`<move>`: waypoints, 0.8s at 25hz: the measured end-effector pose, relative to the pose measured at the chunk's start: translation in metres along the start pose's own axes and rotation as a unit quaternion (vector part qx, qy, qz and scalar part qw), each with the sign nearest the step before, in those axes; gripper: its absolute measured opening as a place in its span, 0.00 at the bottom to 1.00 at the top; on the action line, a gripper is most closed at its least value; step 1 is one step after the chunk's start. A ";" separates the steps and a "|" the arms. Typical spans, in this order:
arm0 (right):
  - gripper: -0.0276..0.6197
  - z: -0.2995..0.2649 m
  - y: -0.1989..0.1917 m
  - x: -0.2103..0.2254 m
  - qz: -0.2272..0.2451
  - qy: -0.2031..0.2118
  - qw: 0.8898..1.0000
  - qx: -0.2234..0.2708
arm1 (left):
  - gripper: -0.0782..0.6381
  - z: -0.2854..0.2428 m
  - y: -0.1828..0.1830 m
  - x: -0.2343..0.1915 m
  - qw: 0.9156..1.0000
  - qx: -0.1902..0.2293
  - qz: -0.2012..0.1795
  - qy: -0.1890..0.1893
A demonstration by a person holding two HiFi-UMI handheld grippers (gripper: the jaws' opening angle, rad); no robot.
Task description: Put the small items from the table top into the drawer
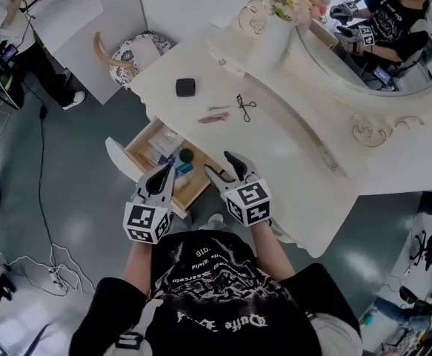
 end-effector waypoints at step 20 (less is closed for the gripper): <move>0.12 0.100 -0.031 0.030 -0.022 -0.095 0.994 0.043 | 0.13 -0.007 -0.003 0.082 0.997 0.003 -0.032 -0.073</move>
Point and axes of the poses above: the fingertips, and each gripper's own axes: z backward along the fingers, x to its right, y out of its top, the point moved 1 cm from there along z, backward along the fingers, and after that the axes turned 13 degrees about y, right-handed, at the moved point
